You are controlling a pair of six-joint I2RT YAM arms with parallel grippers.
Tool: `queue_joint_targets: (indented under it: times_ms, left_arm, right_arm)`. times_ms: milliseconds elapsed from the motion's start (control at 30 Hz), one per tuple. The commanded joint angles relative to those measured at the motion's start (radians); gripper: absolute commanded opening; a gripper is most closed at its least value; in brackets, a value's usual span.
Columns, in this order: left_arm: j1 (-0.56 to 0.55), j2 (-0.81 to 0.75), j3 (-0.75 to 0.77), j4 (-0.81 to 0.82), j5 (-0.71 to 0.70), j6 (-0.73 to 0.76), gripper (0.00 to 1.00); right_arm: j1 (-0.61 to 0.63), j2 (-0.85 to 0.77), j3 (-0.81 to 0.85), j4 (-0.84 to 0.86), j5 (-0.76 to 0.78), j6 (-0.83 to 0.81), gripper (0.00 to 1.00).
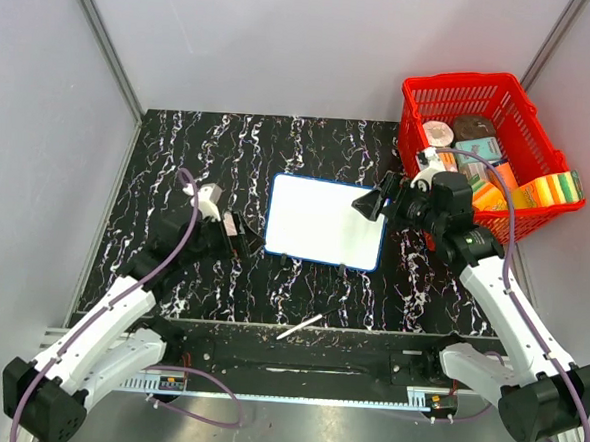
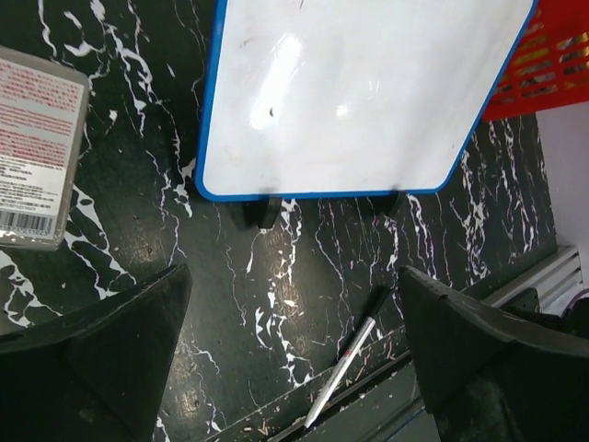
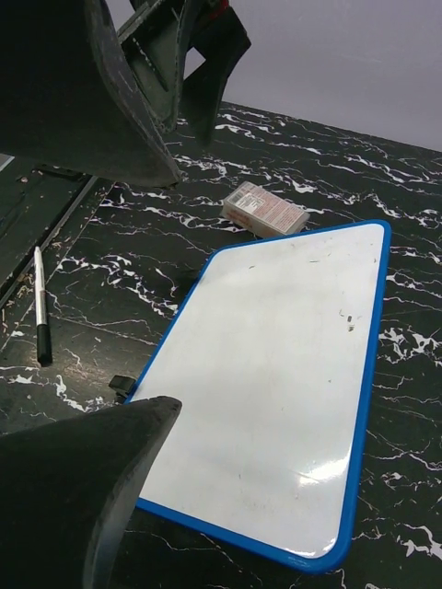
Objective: Write a sentence on the whiteboard
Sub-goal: Pick up the whiteboard marker at the center of the board.
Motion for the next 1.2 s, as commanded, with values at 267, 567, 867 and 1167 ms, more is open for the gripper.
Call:
queue_joint_targets:
  times_ms: [267, 567, 867, 1167]
  left_arm:
    - [-0.352, 0.199, 0.023, -0.013, -0.037, 0.048, 0.98]
    - [-0.762, 0.507, 0.148, -0.039, -0.331, 0.103, 0.94]
    - [-0.952, 0.745, 0.264, -0.051, -0.467, 0.128, 0.9]
    - [-0.968, 0.836, 0.241, -0.064, -0.545, 0.12, 0.68]
  right_arm:
    - [0.004, -0.004, -0.049, 0.062, -0.022, 0.029, 1.0]
    - [0.0, -0.01, -0.098, 0.059, -0.021, 0.035, 1.0]
    - [-0.008, -0.022, -0.125, 0.054, -0.021, 0.034, 1.0]
    - [-0.017, -0.045, -0.142, 0.048, -0.021, 0.02, 1.0]
